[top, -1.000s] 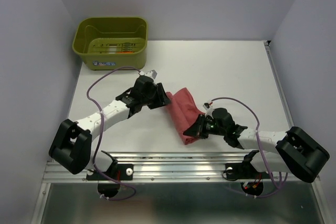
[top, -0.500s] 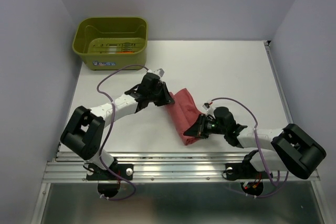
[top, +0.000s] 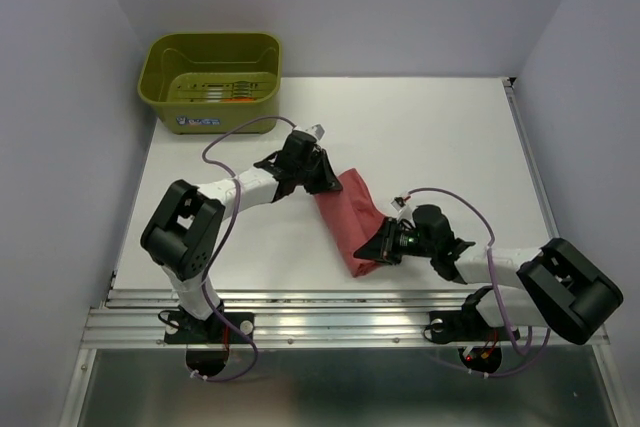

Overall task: Roll the t-shirts
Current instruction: Roll the T-shirt to the center of the board.

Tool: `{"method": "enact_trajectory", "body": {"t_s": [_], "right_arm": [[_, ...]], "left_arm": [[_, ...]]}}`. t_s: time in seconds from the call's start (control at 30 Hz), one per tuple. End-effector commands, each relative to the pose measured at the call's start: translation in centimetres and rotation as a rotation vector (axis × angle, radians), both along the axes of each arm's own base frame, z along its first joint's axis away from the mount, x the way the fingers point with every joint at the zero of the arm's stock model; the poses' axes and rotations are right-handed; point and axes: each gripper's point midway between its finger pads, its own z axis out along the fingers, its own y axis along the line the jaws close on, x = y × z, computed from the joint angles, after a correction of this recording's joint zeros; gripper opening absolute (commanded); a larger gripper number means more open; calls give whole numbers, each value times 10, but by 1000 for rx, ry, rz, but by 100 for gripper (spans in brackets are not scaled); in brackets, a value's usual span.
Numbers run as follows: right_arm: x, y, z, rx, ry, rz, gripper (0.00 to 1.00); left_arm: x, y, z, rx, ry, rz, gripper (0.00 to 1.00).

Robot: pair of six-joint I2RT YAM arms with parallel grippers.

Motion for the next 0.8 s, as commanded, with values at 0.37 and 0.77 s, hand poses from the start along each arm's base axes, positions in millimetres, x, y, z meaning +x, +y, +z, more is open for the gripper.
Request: {"method": "enact_trajectory", "body": {"t_s": [0.37, 0.77], "right_arm": [[17, -48, -4, -342, -144, -108, 65], [37, -88, 55, -531, -286, -230, 46]], "left_arm": [[23, -21, -9, -10, -30, -38, 14], [22, -26, -13, -10, -24, -51, 13]]}}
